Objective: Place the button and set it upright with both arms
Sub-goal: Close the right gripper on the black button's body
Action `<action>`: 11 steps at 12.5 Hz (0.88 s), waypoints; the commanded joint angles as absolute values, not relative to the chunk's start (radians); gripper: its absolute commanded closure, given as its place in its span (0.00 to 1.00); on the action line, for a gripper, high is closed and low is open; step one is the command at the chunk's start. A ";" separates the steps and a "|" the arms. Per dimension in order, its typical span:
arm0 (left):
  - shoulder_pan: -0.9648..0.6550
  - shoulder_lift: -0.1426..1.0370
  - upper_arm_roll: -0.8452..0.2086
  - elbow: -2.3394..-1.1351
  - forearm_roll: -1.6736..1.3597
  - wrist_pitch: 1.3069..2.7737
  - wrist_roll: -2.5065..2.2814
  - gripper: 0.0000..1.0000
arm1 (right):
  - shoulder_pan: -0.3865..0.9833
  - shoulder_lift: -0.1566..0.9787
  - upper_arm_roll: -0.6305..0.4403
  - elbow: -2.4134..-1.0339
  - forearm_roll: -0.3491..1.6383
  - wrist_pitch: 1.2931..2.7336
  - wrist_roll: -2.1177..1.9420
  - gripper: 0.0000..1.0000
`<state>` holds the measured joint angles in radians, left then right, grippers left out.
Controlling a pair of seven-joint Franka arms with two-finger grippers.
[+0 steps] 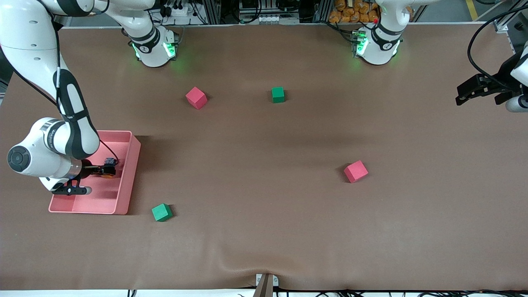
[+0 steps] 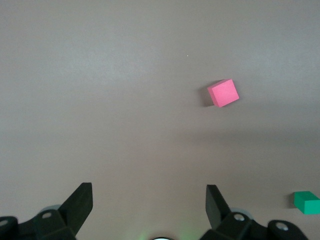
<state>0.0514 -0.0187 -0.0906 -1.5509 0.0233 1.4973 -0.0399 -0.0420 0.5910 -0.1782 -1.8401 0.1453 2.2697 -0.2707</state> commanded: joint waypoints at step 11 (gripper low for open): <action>0.064 -0.018 -0.095 -1.543 0.012 1.471 0.000 0.00 | -0.049 0.607 -0.204 -1.645 0.178 2.023 -0.390 1.00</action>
<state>0.0526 -0.0178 -0.0906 -1.5510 0.0214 1.4867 -0.0291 -0.0439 0.6099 -0.1920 -1.7793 0.1561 2.2044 -0.3633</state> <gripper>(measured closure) 0.000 0.665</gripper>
